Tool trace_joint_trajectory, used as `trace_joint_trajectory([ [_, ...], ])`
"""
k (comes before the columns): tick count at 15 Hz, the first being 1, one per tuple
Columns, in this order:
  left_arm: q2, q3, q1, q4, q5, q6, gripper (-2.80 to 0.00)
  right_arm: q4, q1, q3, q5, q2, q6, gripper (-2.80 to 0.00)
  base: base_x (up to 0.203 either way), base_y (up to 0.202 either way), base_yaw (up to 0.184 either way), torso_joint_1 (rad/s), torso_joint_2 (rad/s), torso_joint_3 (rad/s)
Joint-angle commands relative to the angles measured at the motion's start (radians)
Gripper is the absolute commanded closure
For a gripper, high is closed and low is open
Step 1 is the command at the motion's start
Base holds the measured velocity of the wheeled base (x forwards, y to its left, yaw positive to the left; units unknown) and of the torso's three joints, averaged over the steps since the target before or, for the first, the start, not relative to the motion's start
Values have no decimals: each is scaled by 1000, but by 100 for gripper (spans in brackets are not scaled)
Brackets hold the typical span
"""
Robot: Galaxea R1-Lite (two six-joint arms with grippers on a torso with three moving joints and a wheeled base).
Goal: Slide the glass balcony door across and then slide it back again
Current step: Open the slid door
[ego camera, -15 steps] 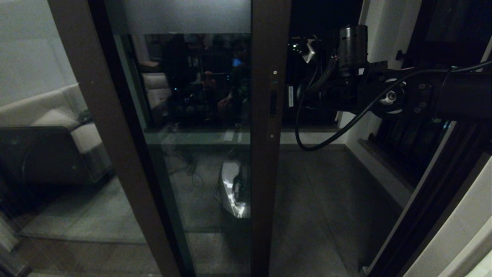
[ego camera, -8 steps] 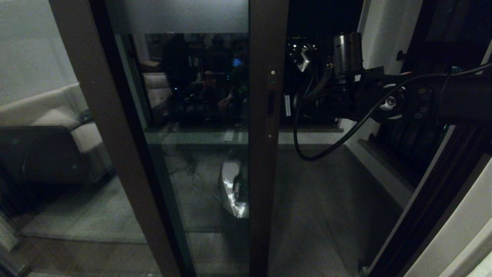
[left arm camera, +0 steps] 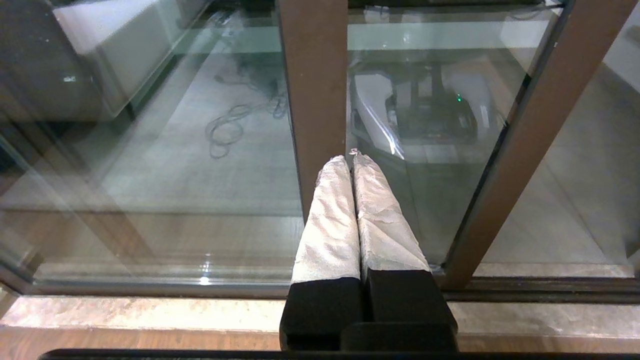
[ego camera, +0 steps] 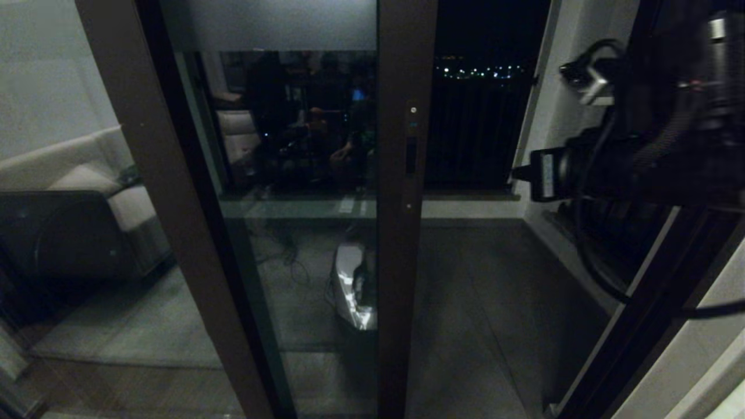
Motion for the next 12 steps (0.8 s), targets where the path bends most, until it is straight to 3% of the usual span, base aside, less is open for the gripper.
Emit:
trace_joint_trajectory([
  [1,1,0,0,0,0,0,0,66,-7,144,-34,-347,0,0,0,0,0,0,0,0],
  [5,1,0,0,2,0,0,0,314,-15,244,-143,-727,-26,0,0,0,0,0,0,0],
  [7,1,0,0,2,0,0,0,434,-49,260,-182,-891,-80,0,0,0,0,0,0,0],
  [10,1,0,0,2,0,0,0,520,-230,273,-191,-1081,-217,0,0,0,0,0,0,0],
  [12,1,0,0,2,0,0,0,544,-310,284,-145,-1194,-301,0,0,0,0,0,0,0],
])
